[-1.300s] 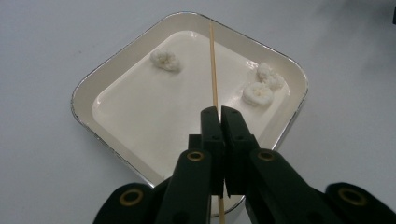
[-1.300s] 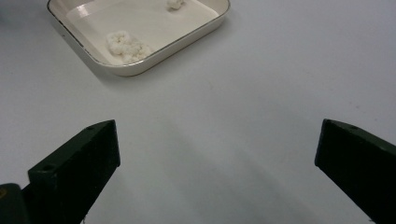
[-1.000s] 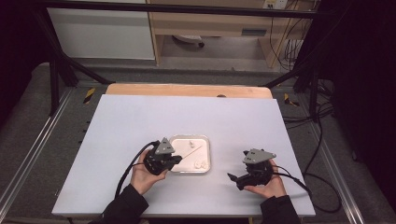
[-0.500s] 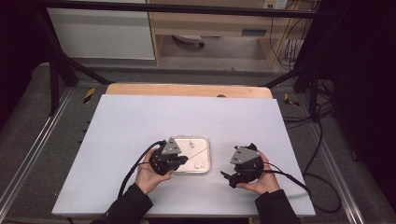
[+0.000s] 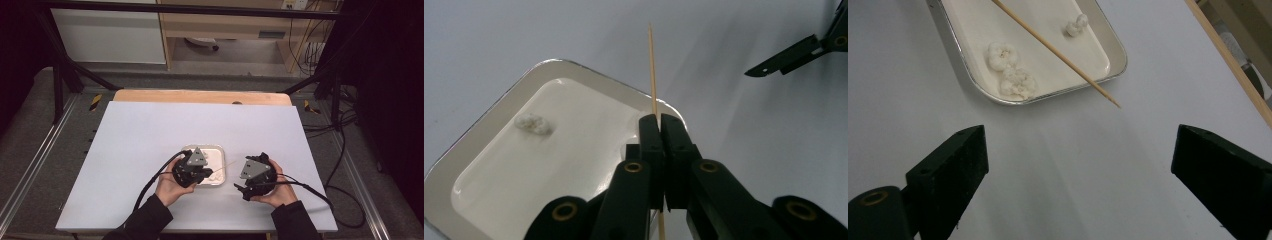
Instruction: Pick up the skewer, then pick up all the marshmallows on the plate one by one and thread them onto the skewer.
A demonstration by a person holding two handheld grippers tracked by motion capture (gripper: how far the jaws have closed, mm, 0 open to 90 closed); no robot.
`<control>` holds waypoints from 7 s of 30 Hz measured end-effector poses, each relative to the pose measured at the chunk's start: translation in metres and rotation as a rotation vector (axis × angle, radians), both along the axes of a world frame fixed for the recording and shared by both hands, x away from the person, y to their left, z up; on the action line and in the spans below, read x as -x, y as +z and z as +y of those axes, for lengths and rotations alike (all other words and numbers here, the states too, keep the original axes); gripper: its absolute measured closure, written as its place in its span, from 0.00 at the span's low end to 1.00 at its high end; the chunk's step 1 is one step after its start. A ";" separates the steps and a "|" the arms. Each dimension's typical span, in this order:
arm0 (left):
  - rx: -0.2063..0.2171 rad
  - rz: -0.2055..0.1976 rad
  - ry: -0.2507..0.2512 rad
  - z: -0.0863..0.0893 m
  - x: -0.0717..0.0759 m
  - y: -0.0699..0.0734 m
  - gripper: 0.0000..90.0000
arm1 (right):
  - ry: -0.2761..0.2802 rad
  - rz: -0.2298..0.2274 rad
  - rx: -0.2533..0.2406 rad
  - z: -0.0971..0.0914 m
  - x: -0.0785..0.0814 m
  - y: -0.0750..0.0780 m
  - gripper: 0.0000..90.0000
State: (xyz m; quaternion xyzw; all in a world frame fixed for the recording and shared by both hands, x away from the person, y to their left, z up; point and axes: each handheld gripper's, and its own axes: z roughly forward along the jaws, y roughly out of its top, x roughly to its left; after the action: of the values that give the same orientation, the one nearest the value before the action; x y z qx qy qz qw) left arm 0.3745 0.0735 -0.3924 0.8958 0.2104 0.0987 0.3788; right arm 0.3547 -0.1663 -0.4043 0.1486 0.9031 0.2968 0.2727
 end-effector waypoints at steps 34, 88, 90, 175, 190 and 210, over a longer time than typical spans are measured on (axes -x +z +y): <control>-0.076 0.013 -0.136 -0.039 -0.002 0.008 0.99 | 0.272 -0.219 0.304 0.006 0.002 -0.011 0.70; -0.322 0.127 -0.184 -0.048 -0.008 0.000 0.91 | 0.413 -0.250 0.484 0.012 0.009 -0.018 0.99; -0.342 0.127 -0.192 -0.050 -0.009 -0.001 0.93 | 0.415 -0.254 0.482 0.011 0.009 -0.017 0.99; 0.126 -0.080 0.287 0.136 0.041 -0.024 0.98 | -0.267 0.275 -0.412 0.017 -0.039 0.001 0.03; 0.175 -0.067 0.322 0.150 0.040 -0.031 0.98 | -0.248 0.308 -0.387 0.064 -0.073 -0.003 0.18; 0.179 -0.076 0.315 0.147 0.040 -0.031 0.98 | -0.290 0.390 -0.357 0.094 -0.110 -0.032 0.61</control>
State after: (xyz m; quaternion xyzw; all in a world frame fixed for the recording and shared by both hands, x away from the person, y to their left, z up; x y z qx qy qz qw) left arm 0.3341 0.2204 -0.4236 0.8101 0.3418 0.1715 0.4444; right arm 0.4651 -0.0727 -0.4367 0.3760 0.8412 0.3746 0.1032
